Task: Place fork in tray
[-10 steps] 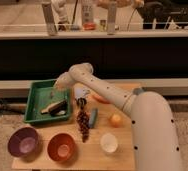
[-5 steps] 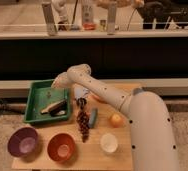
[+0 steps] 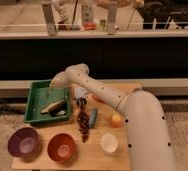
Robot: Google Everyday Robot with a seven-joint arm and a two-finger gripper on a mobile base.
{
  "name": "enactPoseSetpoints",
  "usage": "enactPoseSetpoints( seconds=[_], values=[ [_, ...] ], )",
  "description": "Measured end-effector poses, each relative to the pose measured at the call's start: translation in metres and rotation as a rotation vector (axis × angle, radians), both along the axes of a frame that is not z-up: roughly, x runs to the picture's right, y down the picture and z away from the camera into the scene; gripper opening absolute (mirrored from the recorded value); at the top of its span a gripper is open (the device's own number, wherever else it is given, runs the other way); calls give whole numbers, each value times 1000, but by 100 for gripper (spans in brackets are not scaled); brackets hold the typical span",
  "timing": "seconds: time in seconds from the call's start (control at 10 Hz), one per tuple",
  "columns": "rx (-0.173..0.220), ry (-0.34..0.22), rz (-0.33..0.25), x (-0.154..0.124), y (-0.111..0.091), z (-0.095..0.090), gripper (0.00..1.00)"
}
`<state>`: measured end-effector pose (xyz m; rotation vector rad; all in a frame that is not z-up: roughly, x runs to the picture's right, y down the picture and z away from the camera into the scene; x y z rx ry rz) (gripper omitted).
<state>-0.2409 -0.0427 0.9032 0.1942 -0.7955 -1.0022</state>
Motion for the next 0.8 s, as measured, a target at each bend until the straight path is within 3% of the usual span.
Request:
enactPoseSetpoints(
  seconds=[0.5,0.6,0.8],
  values=[
    [12,-20,-51,-7,-1,4,48],
    [15,-27,-57,-7,-1,5,63],
    [17,-46,-62,-6,-1,7,77]
  ],
)
